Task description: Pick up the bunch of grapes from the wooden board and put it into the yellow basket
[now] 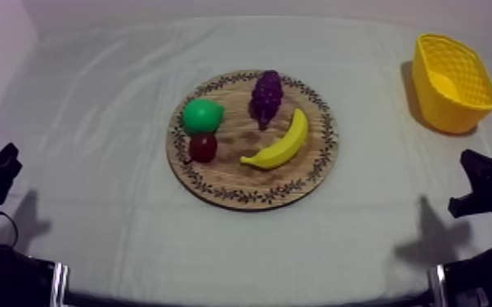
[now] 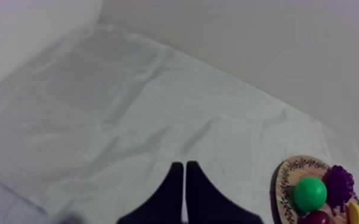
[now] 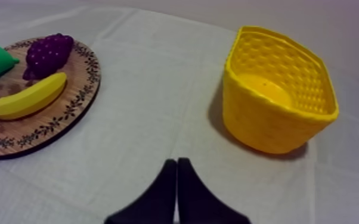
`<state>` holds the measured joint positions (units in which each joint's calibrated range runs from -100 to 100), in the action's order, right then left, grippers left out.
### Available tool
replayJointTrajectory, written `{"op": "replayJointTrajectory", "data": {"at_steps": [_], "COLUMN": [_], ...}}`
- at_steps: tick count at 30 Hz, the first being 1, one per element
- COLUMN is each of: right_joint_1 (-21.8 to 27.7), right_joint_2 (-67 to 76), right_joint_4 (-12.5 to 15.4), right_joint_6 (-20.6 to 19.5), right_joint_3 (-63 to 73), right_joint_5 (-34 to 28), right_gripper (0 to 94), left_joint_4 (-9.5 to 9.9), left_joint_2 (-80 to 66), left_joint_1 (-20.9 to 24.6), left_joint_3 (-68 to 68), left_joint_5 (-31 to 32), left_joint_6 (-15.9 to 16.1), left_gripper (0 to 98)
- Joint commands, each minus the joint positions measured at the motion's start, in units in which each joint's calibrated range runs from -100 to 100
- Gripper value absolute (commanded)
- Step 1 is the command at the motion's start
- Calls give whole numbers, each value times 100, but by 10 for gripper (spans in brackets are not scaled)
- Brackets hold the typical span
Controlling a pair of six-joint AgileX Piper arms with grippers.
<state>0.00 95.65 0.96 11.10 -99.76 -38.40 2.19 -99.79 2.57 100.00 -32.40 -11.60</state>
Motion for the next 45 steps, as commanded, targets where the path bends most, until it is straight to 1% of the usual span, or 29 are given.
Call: {"op": "replayJointTrajectory", "data": {"at_steps": [1,27,31,37,41,45], "right_joint_1": [0,0,59,103,78,59], "right_joint_2": [2,2,2,-27,-255,-927], "right_joint_4": [-1,-1,-6,-39,-64,21], "right_joint_6": [1,-2,-52,-298,-442,-436], "right_joint_3": [-2,-2,0,15,332,1178], "right_joint_5": [-7,-7,-19,40,49,-52], "right_gripper": [3,3,4,4,4,4], "left_joint_4": [3,3,3,3,3,3], "left_joint_2": [5,5,5,5,5,5], "left_joint_1": [0,0,0,0,0,0], "left_joint_3": [0,0,0,0,0,0], "left_joint_5": [-2,-2,-2,-2,-2,-2], "left_joint_6": [0,0,0,0,0,0], "left_gripper": [1,1,1,1,1,1]}}
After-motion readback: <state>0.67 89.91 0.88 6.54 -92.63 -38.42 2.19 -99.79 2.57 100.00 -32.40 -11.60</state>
